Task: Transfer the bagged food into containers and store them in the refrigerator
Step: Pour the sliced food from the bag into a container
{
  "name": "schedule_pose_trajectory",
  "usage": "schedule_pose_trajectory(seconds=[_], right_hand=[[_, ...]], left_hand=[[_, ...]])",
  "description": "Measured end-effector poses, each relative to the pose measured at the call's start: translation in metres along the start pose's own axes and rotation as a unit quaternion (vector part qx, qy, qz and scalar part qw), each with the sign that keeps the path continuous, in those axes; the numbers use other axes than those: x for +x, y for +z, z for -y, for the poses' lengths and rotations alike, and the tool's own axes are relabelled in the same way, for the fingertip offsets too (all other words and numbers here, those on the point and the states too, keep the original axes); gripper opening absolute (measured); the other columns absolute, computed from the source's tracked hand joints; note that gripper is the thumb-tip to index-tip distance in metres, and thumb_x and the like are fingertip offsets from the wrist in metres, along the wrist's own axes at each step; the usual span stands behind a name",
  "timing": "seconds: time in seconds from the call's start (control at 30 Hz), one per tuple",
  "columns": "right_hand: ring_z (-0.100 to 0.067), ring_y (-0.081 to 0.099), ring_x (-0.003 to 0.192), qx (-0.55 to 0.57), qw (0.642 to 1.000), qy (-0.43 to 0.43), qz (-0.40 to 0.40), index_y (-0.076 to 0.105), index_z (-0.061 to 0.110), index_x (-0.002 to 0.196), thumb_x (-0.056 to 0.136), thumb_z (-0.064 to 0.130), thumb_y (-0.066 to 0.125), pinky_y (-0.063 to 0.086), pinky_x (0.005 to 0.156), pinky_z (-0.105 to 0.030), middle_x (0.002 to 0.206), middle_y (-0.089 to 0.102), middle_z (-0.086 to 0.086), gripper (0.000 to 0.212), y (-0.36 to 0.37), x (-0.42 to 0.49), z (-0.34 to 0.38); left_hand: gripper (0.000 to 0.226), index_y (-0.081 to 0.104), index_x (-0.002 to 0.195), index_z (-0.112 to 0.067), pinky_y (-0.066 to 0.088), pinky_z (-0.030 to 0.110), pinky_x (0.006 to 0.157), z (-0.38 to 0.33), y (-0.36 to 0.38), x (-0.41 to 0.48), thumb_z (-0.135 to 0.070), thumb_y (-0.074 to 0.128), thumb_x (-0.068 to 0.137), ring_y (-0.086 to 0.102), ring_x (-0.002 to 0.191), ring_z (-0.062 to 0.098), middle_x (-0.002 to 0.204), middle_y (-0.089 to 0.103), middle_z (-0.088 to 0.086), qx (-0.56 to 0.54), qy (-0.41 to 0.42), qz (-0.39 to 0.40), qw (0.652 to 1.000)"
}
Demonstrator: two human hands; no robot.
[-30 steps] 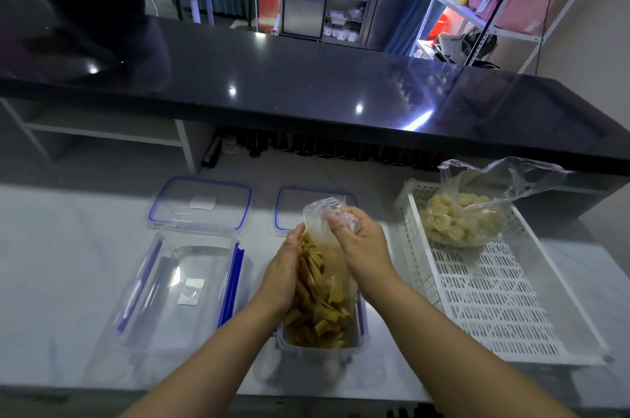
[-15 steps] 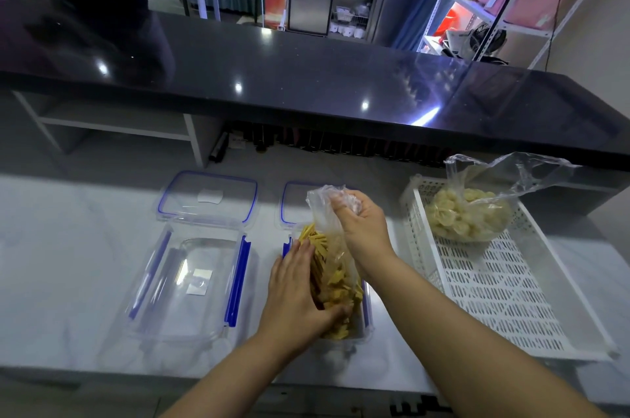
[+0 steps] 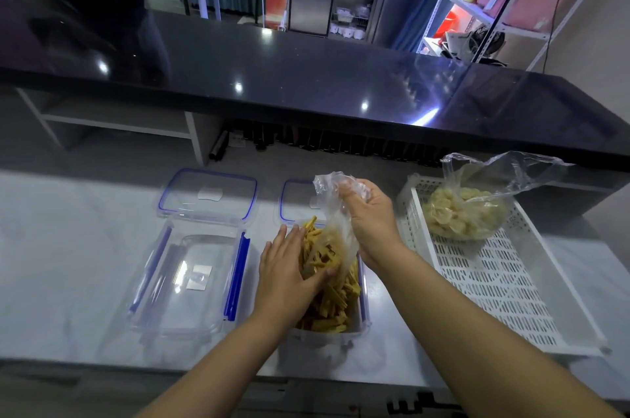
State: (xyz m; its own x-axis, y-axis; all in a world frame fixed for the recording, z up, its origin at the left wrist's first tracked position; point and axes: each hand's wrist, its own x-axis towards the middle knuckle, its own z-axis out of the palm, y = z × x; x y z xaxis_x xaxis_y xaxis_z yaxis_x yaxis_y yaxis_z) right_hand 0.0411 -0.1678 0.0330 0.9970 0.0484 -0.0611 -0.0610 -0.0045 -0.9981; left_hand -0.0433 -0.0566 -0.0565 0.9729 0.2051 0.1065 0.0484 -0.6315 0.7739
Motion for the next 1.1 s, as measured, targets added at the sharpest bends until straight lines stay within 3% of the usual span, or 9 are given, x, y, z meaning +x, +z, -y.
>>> schedule_pose_trajectory(seconds=[0.13, 0.23, 0.43, 0.57, 0.67, 0.8, 0.9, 1.0, 1.1], right_hand=[[-0.006, 0.060, 0.074, 0.007, 1.000, 0.003, 0.001, 0.068, 0.022, 0.092, 0.086, 0.039, 0.065, 0.050, 0.065, -0.022, 0.081, 0.066, 0.006, 0.018, -0.004, -0.001, 0.007], [-0.001, 0.061, 0.066, 0.031, 1.000, 0.002, 0.004, 0.068, 0.021, 0.088, 0.085, 0.036, 0.066, 0.051, 0.058, -0.017, 0.074, 0.067, 0.008, 0.015, -0.007, -0.003, 0.014], [-0.008, 0.063, 0.074, 0.085, 0.996, -0.003, -0.005, 0.069, 0.024, 0.081, 0.084, 0.035, 0.067, 0.054, 0.064, -0.020, 0.079, 0.069, 0.004, 0.011, -0.016, -0.006, 0.030], [-0.009, 0.065, 0.079, 0.087, 0.996, 0.005, -0.020, 0.069, 0.023, 0.085, 0.084, 0.037, 0.066, 0.053, 0.071, -0.025, 0.081, 0.071, 0.006, 0.014, -0.023, -0.008, 0.037], [-0.009, 0.065, 0.081, 0.076, 0.996, -0.005, -0.036, 0.069, 0.020, 0.091, 0.083, 0.040, 0.067, 0.053, 0.070, -0.024, 0.084, 0.071, 0.005, 0.021, -0.029, -0.010, 0.036], [-0.011, 0.061, 0.072, -0.081, 0.991, -0.083, -0.060, 0.067, 0.026, 0.089, 0.089, 0.031, 0.061, 0.048, 0.060, -0.021, 0.080, 0.068, 0.002, 0.007, -0.043, -0.014, 0.023], [-0.010, 0.060, 0.069, -0.241, 0.964, -0.115, -0.002, 0.064, 0.037, 0.090, 0.089, 0.026, 0.061, 0.050, 0.061, -0.023, 0.083, 0.067, 0.005, 0.012, -0.048, -0.021, -0.002], [-0.009, 0.062, 0.095, -0.352, 0.929, -0.077, 0.082, 0.065, 0.038, 0.105, 0.088, 0.024, 0.062, 0.050, 0.080, -0.024, 0.109, 0.068, 0.007, 0.022, -0.043, -0.034, -0.034], [-0.008, 0.053, 0.118, -0.377, 0.914, -0.074, 0.128, 0.066, 0.031, 0.114, 0.087, 0.019, 0.063, 0.039, 0.094, -0.017, 0.127, 0.062, 0.007, 0.030, -0.038, -0.043, -0.055]], left_hand=[[0.049, 0.016, 0.125, -0.069, 0.008, 0.035, 0.114, -0.002, -0.006, -0.004, -0.061, 0.041, 0.084, -0.002, 0.125, -0.025, 0.136, 0.008, -0.046, -0.062, 0.018, 0.039, 0.997], [0.034, 0.024, 0.115, -0.076, 0.010, 0.036, 0.116, -0.004, -0.012, -0.008, -0.052, 0.025, 0.091, 0.003, 0.125, -0.028, 0.125, 0.014, -0.058, -0.126, 0.017, 0.043, 0.991], [0.034, 0.036, 0.109, -0.077, 0.019, 0.043, 0.116, -0.011, -0.020, -0.009, -0.051, 0.020, 0.094, 0.020, 0.134, -0.007, 0.124, 0.024, -0.051, -0.212, -0.032, 0.066, 0.974], [0.035, 0.045, 0.112, -0.068, 0.021, 0.046, 0.115, -0.011, -0.022, -0.009, -0.056, 0.019, 0.091, 0.022, 0.135, -0.002, 0.123, 0.026, -0.049, -0.236, -0.047, 0.064, 0.968], [0.035, 0.046, 0.119, -0.060, 0.022, 0.049, 0.115, -0.009, -0.020, -0.009, -0.050, 0.021, 0.097, 0.022, 0.137, 0.003, 0.135, 0.028, -0.035, -0.253, -0.052, 0.068, 0.964], [0.040, 0.039, 0.124, -0.057, 0.020, 0.047, 0.115, -0.007, -0.019, -0.009, -0.060, 0.020, 0.089, 0.020, 0.139, 0.006, 0.144, 0.027, -0.022, -0.252, -0.046, 0.071, 0.964], [0.056, 0.035, 0.134, -0.048, 0.021, 0.043, 0.115, -0.006, -0.017, -0.008, -0.071, 0.021, 0.085, 0.022, 0.139, 0.007, 0.148, 0.030, -0.015, -0.273, -0.056, 0.062, 0.958], [0.065, 0.038, 0.138, -0.039, 0.030, 0.047, 0.111, -0.005, -0.011, -0.005, -0.072, 0.025, 0.083, 0.036, 0.134, 0.014, 0.145, 0.041, -0.004, -0.357, -0.107, 0.083, 0.924], [0.065, 0.036, 0.139, -0.040, 0.031, 0.048, 0.111, -0.006, -0.006, -0.003, -0.072, 0.024, 0.084, 0.040, 0.132, 0.017, 0.143, 0.043, -0.001, -0.379, -0.122, 0.090, 0.913]])
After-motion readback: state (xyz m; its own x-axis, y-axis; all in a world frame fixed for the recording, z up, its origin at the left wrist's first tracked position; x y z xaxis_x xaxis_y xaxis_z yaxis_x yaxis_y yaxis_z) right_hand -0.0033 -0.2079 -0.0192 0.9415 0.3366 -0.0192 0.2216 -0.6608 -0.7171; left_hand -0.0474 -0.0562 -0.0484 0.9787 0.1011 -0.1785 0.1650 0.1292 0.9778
